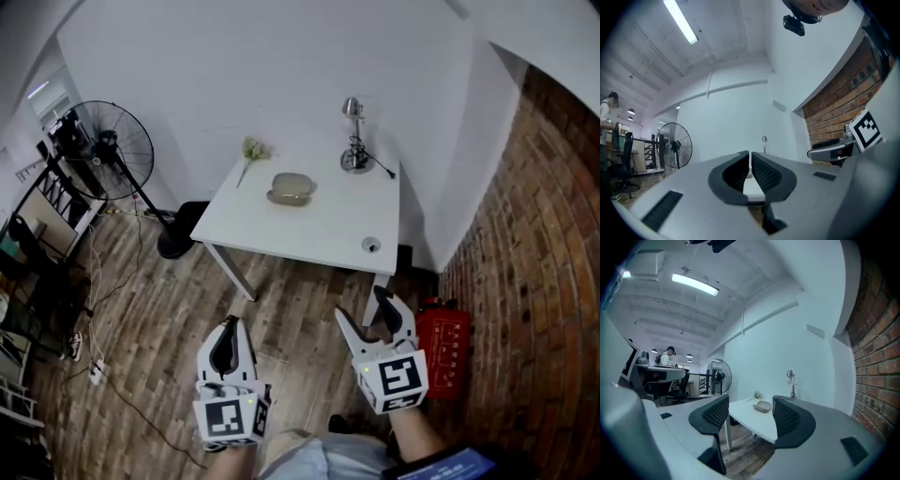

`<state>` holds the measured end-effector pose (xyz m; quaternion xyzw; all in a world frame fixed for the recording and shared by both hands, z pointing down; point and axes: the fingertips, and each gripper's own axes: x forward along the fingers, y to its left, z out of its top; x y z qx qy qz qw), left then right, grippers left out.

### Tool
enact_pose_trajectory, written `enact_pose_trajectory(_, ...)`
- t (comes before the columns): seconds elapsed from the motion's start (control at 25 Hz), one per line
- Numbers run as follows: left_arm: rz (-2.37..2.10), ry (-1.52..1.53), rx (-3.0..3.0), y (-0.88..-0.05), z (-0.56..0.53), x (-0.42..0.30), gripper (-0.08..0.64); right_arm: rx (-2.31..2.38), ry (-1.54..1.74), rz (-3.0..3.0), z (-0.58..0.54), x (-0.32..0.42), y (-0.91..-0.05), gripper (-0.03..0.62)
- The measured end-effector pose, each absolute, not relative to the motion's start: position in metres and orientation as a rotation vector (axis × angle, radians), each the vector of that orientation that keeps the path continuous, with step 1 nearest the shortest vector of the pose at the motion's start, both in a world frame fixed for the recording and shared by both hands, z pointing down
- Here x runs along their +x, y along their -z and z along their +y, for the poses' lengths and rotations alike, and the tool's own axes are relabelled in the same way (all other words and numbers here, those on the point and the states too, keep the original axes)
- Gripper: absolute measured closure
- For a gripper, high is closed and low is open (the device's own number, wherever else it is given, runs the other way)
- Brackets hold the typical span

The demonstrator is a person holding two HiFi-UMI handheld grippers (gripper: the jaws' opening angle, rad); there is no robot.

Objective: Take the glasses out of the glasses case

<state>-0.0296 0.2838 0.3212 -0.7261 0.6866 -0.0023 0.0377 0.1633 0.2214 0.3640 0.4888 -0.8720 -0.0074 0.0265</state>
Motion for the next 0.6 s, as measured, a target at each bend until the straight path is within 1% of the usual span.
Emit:
enact_pose_trajectory(0.24,2.143,0.046,-2.216,-0.333,0.254,-0.039,0.540,1.476,-0.007,-2.700,0.185,0.153,-0.376,0.287)
enact_pose_trajectory(0.6,2.171,0.060,-2.253,-0.360,0.194,-0.085,0.541,1.480,-0.051,-2.657,0.127,0.114,-0.399,0.287)
